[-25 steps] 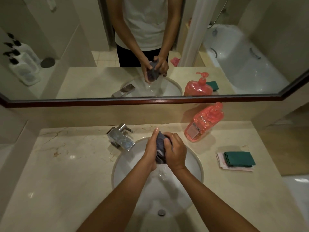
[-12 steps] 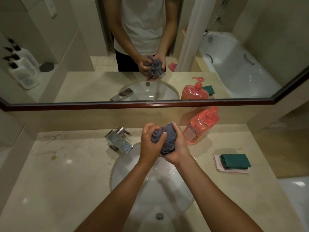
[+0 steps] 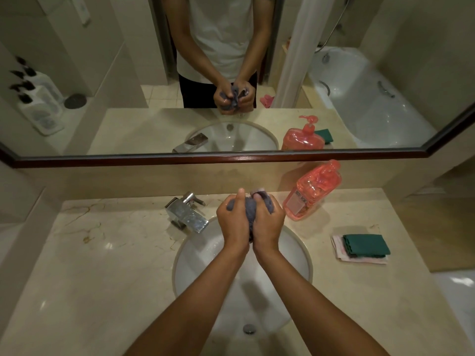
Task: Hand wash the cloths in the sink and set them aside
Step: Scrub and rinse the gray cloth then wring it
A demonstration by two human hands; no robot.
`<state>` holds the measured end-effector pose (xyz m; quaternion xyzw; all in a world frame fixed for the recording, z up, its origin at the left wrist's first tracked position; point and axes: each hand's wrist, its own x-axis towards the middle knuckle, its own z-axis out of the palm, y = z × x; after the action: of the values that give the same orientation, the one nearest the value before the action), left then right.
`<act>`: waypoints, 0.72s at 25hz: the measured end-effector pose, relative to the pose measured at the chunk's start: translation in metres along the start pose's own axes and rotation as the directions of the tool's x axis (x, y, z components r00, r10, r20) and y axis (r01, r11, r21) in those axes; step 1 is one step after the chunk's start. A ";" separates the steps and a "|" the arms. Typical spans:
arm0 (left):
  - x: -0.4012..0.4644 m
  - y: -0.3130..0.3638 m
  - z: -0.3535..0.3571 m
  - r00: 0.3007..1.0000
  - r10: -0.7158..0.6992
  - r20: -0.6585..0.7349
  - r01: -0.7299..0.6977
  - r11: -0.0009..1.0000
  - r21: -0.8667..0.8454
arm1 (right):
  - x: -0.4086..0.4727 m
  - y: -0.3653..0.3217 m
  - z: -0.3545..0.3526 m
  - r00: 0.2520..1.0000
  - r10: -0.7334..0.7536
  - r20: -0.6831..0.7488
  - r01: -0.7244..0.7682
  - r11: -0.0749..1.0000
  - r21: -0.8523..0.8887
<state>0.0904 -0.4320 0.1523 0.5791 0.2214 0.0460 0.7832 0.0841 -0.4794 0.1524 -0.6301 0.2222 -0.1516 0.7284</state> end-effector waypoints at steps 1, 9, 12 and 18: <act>0.000 0.000 0.000 0.999 0.033 -0.013 -0.033 0.999 0.015 | -0.001 -0.001 0.000 1.000 0.005 -0.011 -0.005 1.000 0.006; 0.008 -0.002 0.002 0.973 0.230 0.019 -0.227 0.937 0.266 | -0.001 -0.006 -0.001 0.995 0.084 0.058 -0.088 0.993 0.081; 0.009 -0.007 0.004 0.971 0.238 0.032 -0.237 0.925 0.297 | 0.006 -0.002 0.001 0.991 0.114 -0.067 -0.111 0.993 0.039; 0.016 -0.024 0.003 0.965 0.248 0.084 -0.261 0.877 0.403 | 0.018 0.019 -0.005 0.975 0.170 -0.142 -0.177 0.983 -0.044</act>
<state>0.1014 -0.4375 0.1256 0.7552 0.1363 0.0923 0.6345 0.0958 -0.4897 0.1310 -0.6166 0.3301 -0.1241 0.7038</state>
